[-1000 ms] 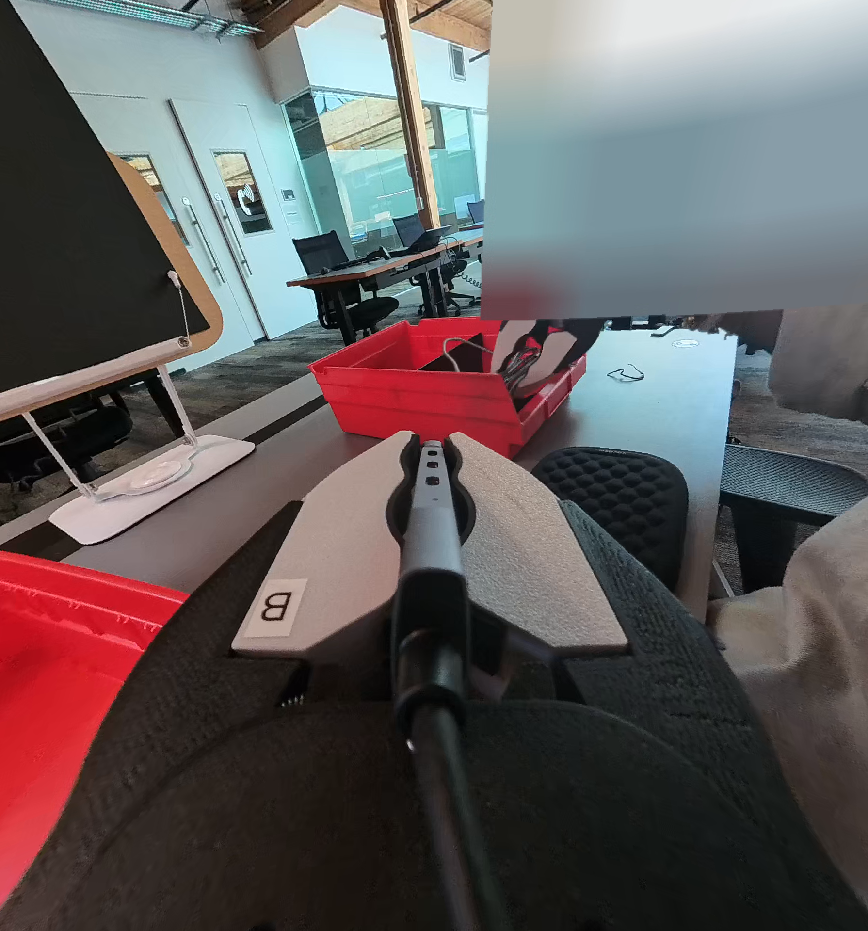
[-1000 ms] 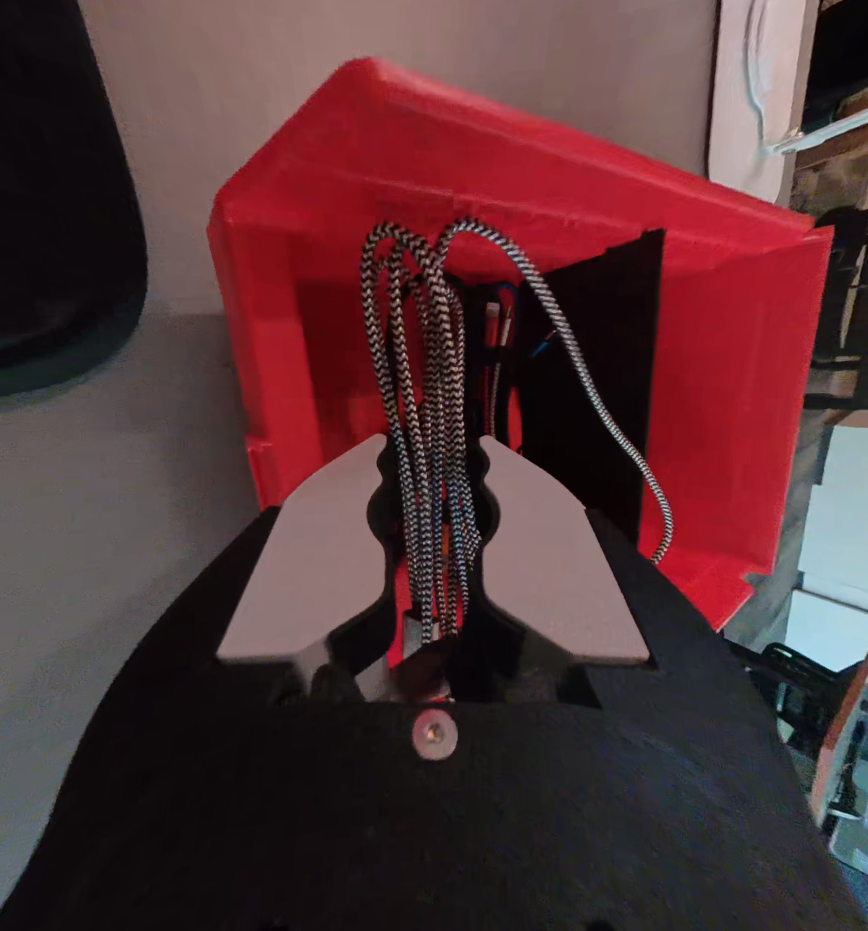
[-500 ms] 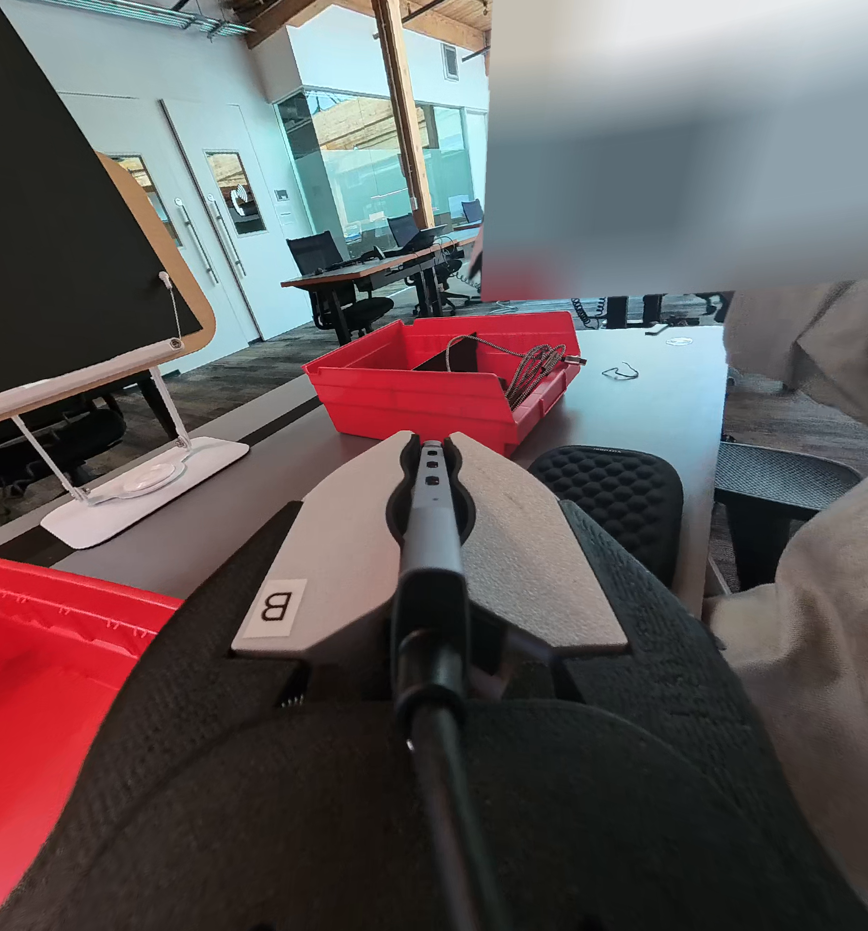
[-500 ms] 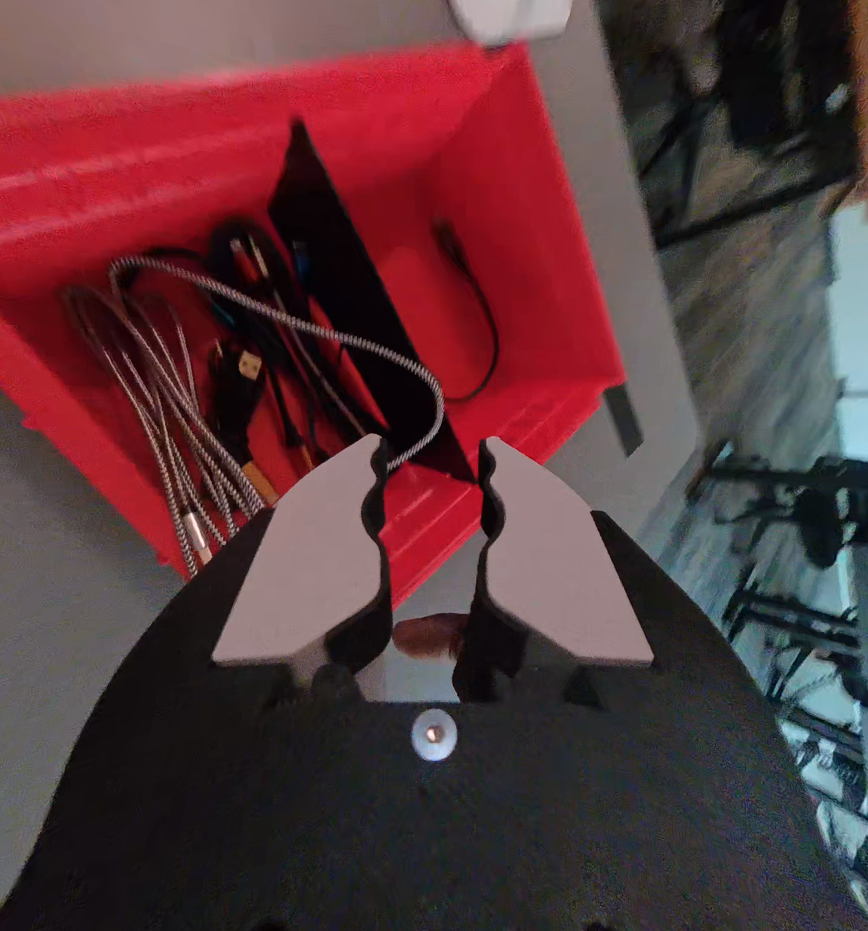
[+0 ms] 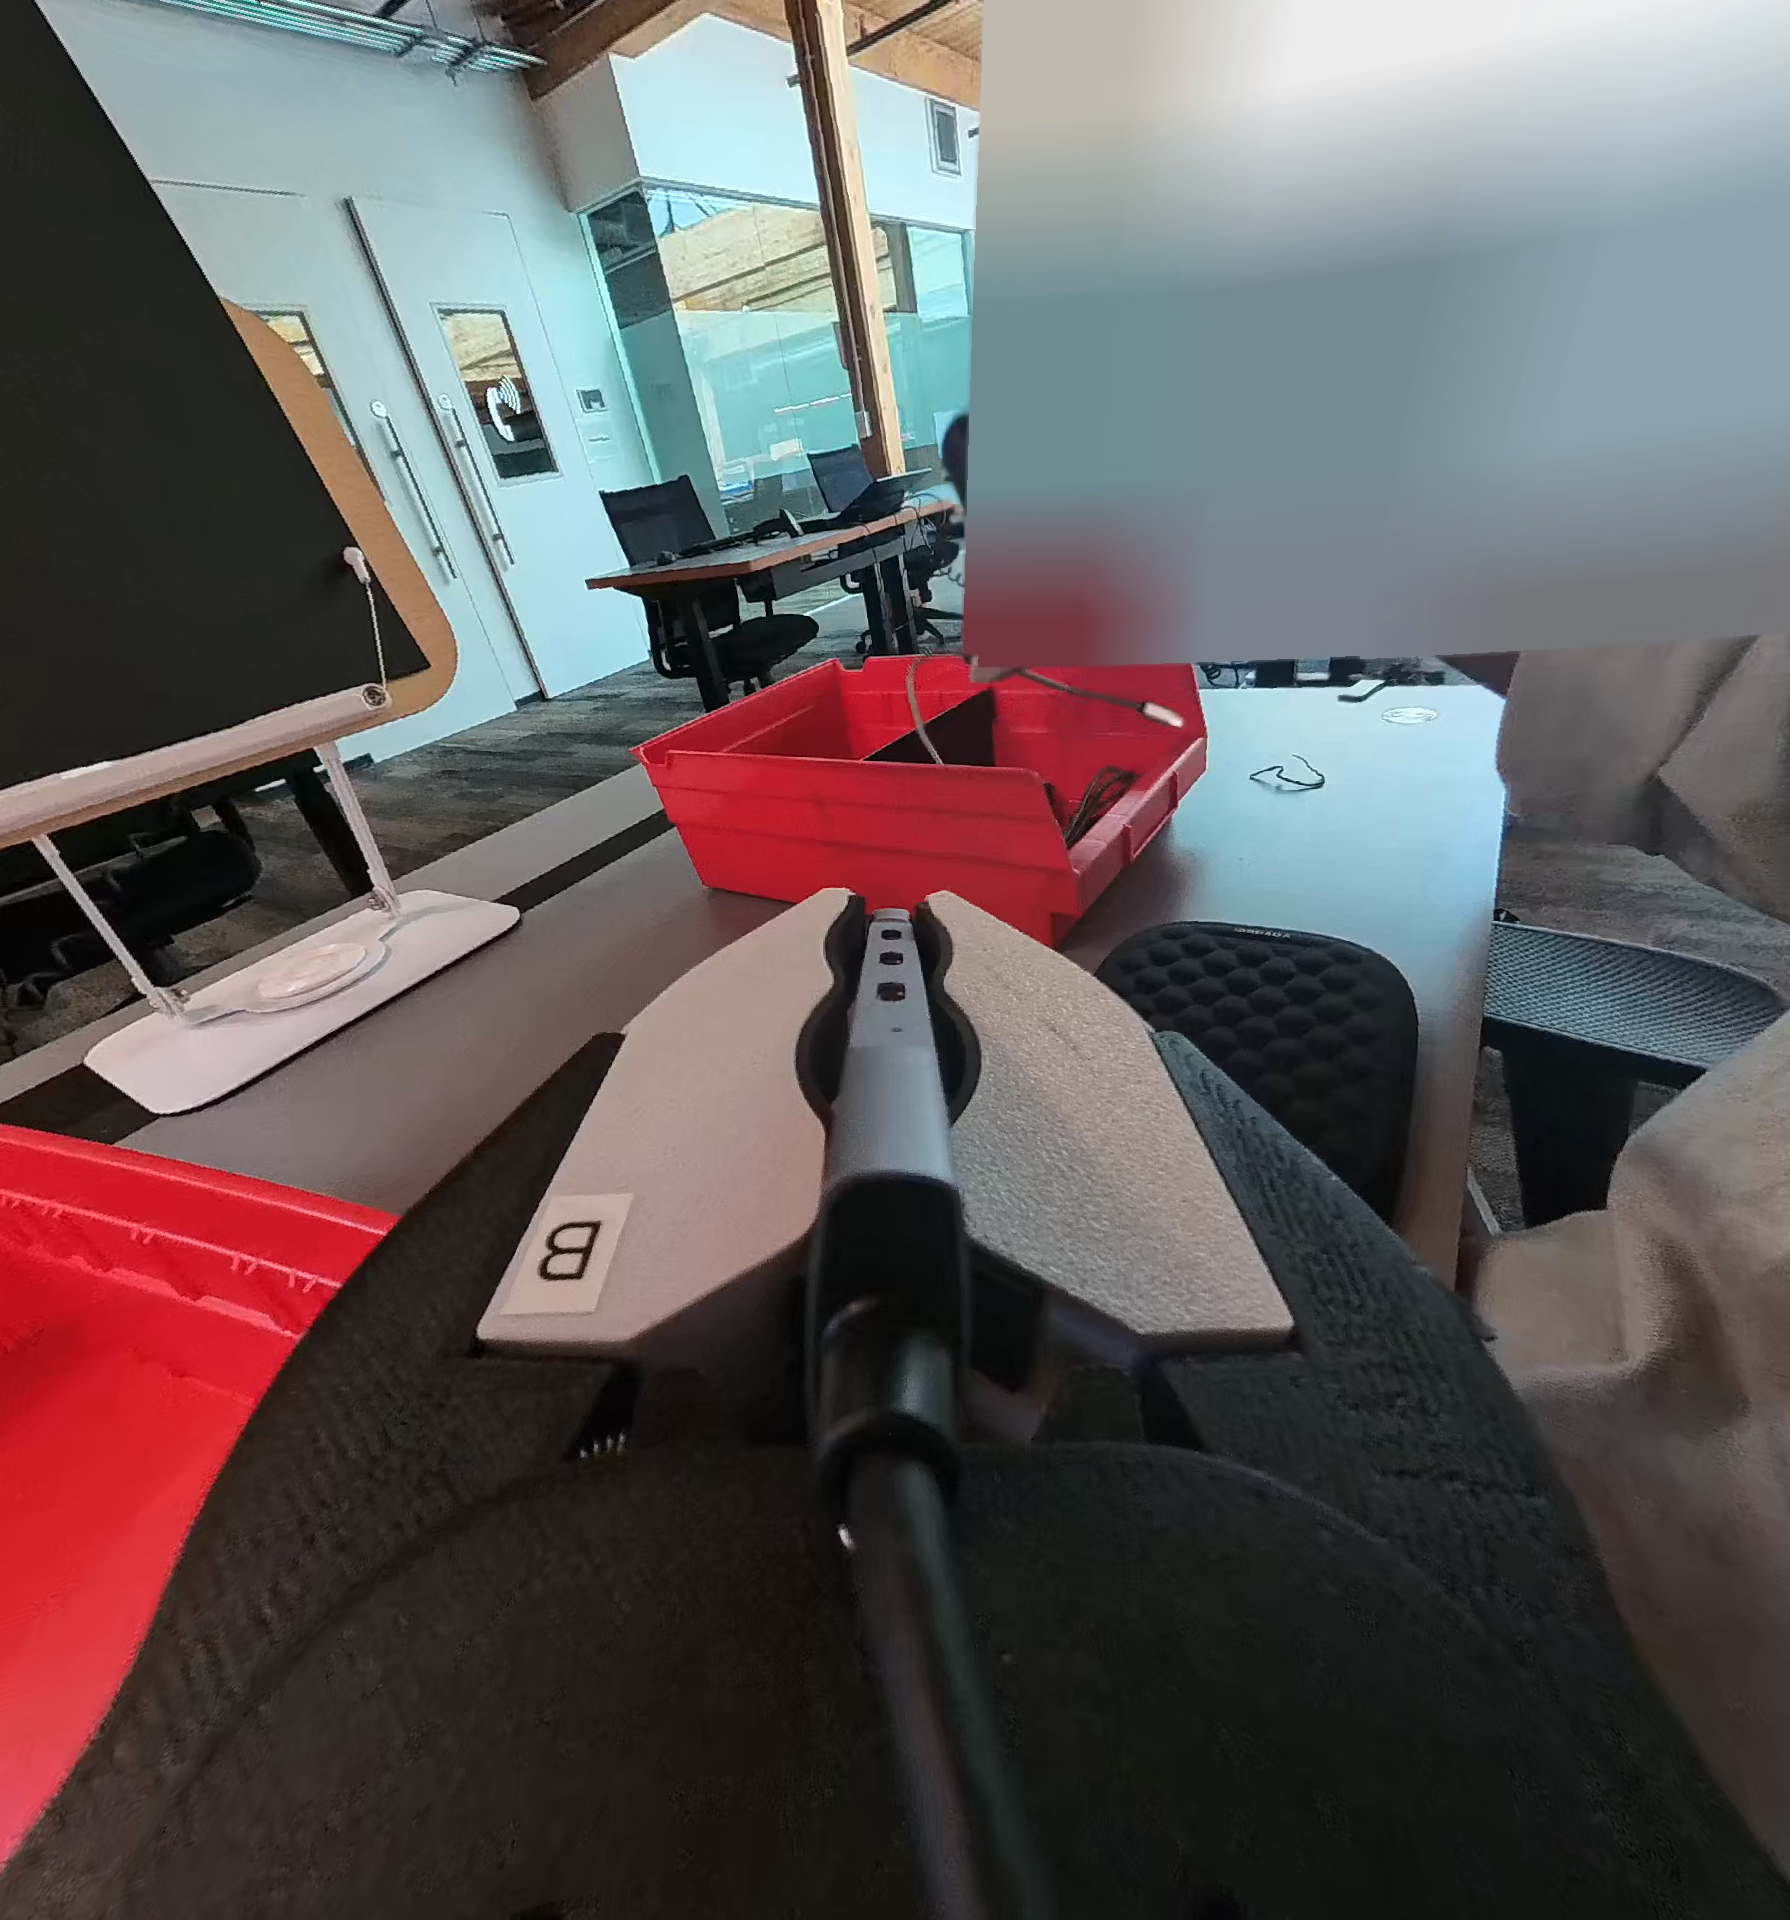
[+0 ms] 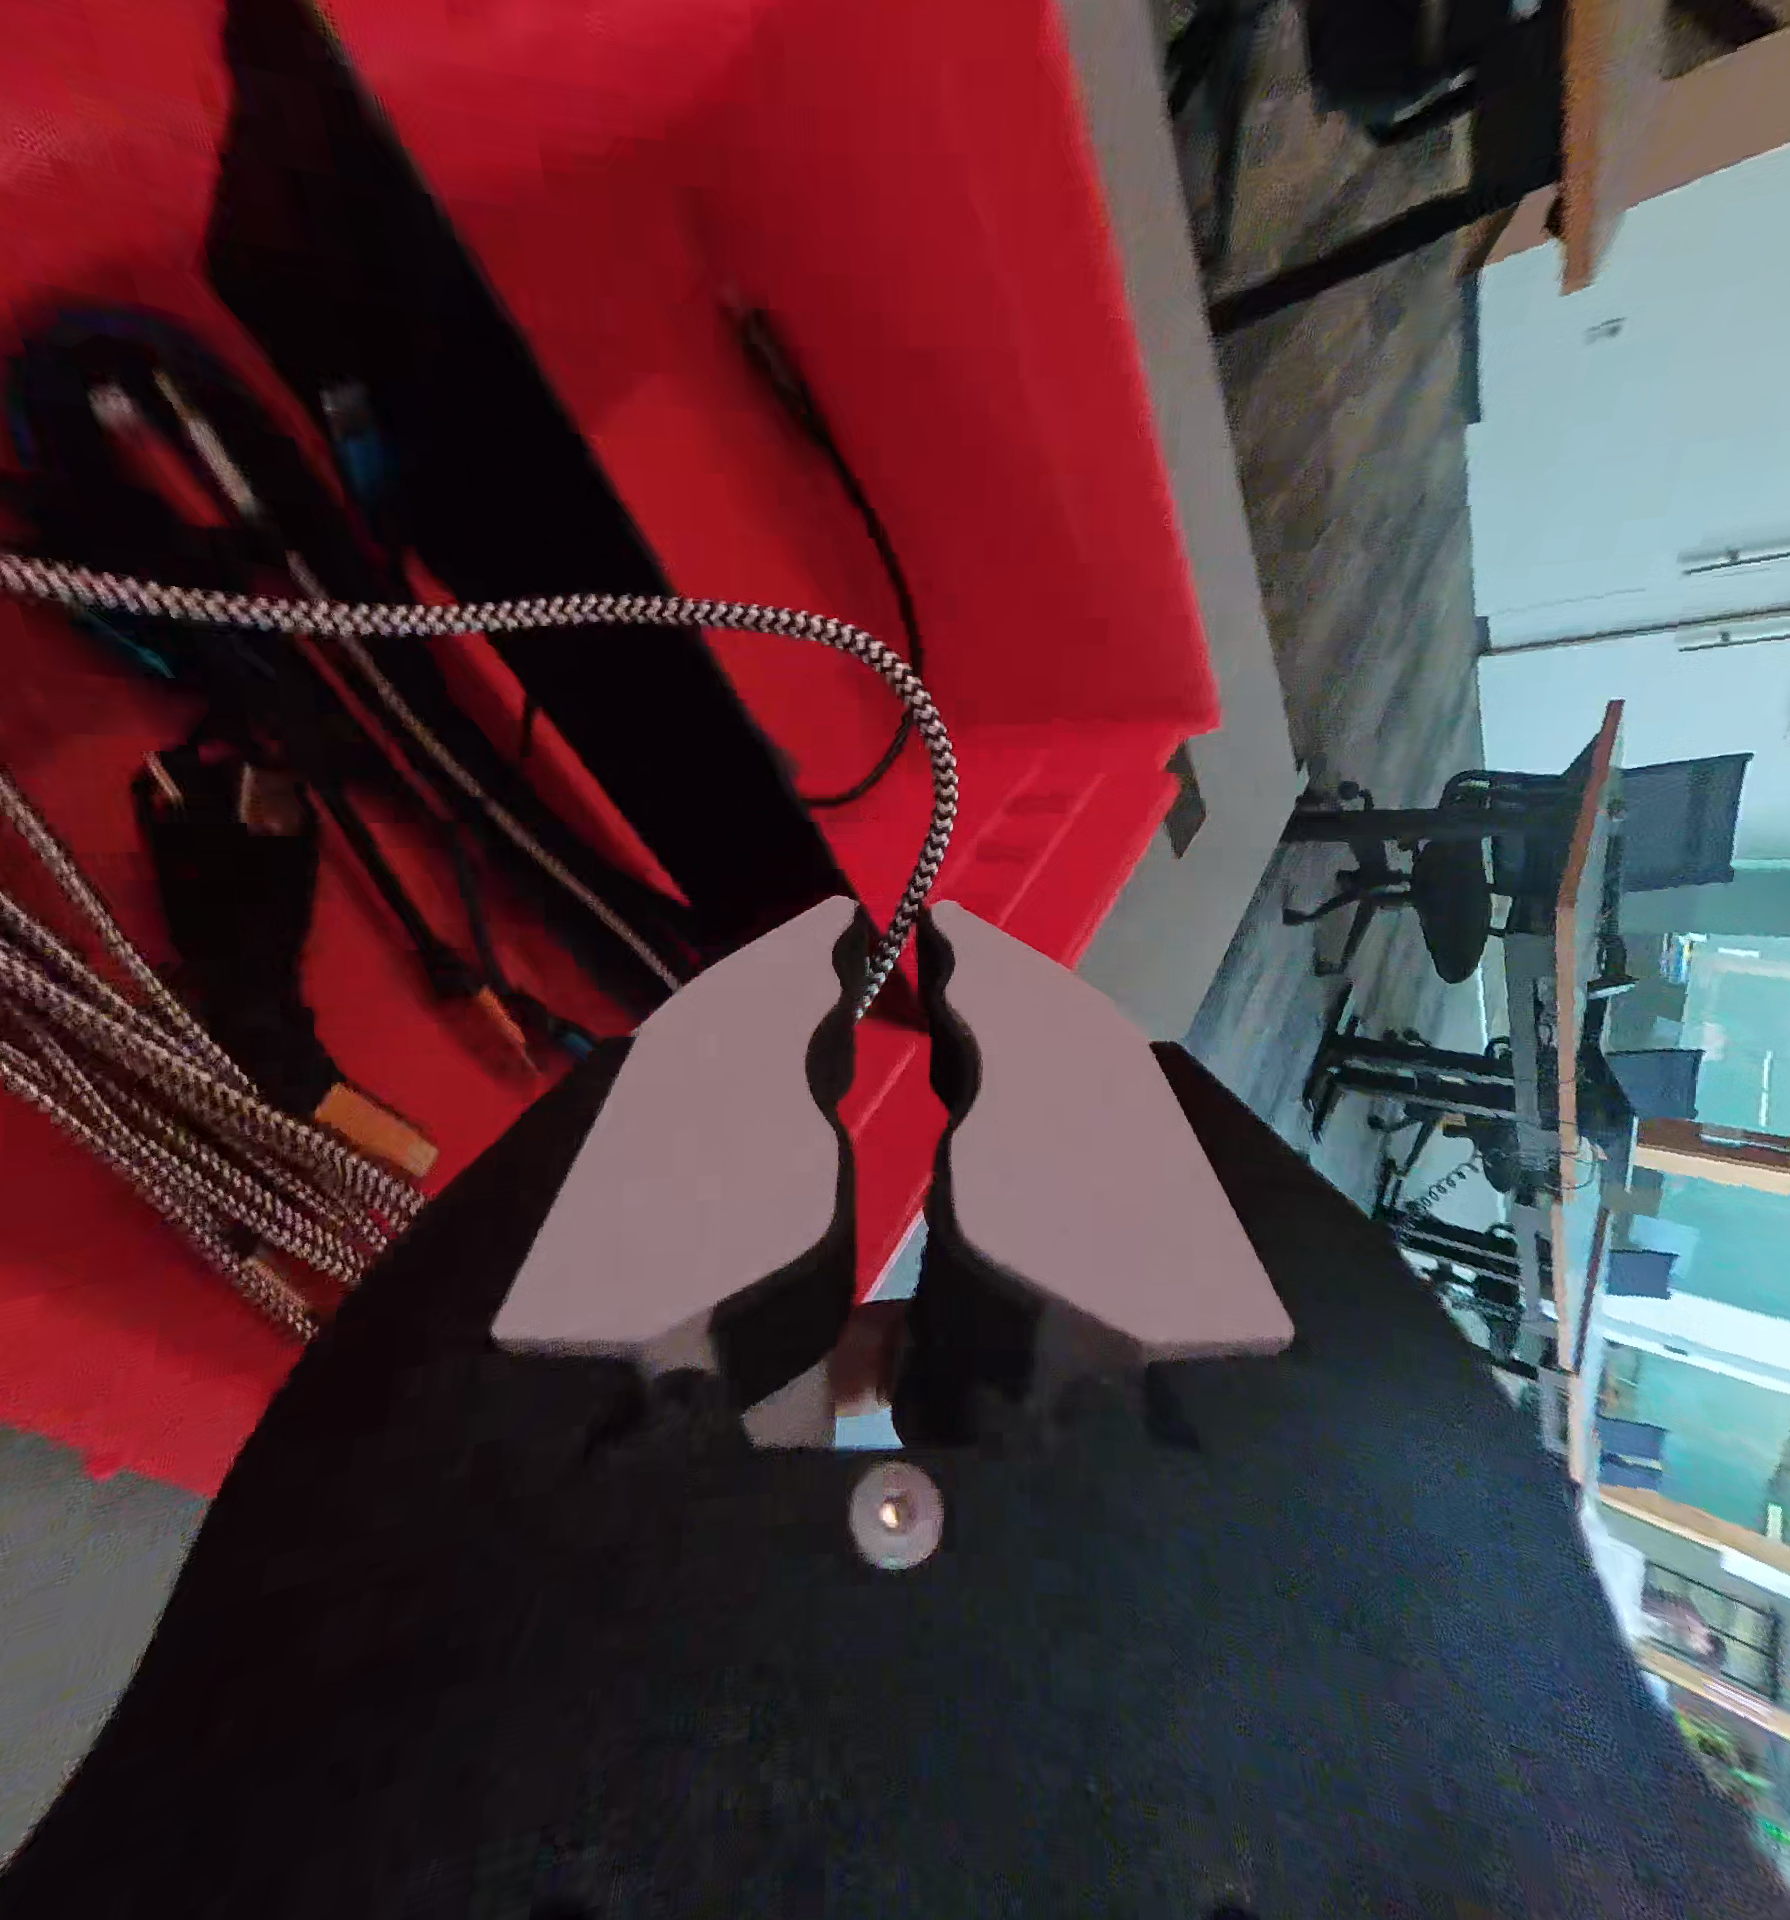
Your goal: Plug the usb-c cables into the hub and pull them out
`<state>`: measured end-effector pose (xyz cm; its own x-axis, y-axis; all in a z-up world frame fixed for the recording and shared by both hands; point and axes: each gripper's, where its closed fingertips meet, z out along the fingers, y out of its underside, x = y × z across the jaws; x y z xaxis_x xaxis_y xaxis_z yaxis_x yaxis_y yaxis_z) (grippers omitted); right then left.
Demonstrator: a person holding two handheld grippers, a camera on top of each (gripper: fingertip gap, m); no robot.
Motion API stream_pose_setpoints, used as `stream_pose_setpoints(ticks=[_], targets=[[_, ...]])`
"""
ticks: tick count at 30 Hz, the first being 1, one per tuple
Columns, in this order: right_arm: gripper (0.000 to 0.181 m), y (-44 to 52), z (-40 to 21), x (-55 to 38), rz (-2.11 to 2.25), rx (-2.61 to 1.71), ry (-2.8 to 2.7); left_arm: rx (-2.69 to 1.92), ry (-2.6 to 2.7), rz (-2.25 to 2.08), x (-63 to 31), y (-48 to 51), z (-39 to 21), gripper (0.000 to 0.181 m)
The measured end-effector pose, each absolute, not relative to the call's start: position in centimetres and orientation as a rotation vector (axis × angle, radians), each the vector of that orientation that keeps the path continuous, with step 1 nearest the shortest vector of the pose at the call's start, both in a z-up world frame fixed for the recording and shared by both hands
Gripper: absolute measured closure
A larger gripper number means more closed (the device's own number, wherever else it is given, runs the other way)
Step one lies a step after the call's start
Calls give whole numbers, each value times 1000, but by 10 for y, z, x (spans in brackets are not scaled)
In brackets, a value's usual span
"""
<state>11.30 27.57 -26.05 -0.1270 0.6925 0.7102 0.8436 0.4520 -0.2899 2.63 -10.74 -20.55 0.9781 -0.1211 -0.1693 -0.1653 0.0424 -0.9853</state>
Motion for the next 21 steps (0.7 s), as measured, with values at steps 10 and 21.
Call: stream_pose_setpoints(ticks=[10, 21], targets=[[171, 200, -255, 100, 273, -864, -1921, -1529, 233, 29, 27, -108, -206, 173], [129, 230, -261, 134, 183, -1218, -1777, -1518, 206, -90, 32, -101, -210, 173]])
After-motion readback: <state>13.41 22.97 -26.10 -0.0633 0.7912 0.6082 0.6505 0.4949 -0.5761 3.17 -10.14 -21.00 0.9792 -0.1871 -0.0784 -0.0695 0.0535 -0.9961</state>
